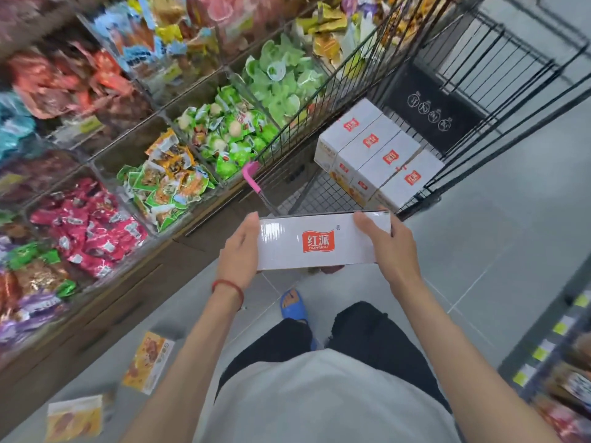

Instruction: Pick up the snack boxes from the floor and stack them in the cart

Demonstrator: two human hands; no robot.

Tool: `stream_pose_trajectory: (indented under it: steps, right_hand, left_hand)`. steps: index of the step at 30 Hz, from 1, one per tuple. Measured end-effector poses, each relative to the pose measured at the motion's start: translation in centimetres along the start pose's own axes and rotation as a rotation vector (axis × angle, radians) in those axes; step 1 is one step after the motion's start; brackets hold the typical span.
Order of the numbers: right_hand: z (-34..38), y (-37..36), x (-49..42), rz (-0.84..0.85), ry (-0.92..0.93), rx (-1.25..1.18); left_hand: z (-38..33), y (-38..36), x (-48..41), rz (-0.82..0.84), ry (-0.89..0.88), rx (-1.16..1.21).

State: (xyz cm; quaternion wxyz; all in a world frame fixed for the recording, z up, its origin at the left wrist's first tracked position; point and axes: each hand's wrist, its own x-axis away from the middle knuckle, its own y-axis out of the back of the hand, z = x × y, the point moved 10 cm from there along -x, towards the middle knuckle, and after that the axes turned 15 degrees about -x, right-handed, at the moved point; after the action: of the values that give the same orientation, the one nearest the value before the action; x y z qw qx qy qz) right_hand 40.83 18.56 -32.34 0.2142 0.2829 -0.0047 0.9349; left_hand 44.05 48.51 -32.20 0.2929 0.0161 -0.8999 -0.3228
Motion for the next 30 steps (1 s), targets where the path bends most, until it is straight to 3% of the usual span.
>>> stream_pose_trajectory:
  steps: [7, 14, 20, 30]
  right_hand:
    - [3.2, -0.6, -7.5, 0.059, -0.043, -0.053]
    - [4.7, -0.4, -16.0, 0.234, -0.139, 0.124]
    - [5.3, -2.0, -21.3, 0.392, -0.255, 0.260]
    - [1.1, -6.6, -28.0, 0.387, -0.290, 0.326]
  left_hand:
    - [-4.5, -2.2, -5.1, -0.011, 0.063, -0.005]
    - [-6.3, -7.2, -7.9, -0.048, 0.251, 0.124]
    - [-5.8, -11.1, -9.8, -0.066, 0.394, 0.282]
    - [-0.7, -15.4, -16.1, -0.076, 0.556, 0.388]
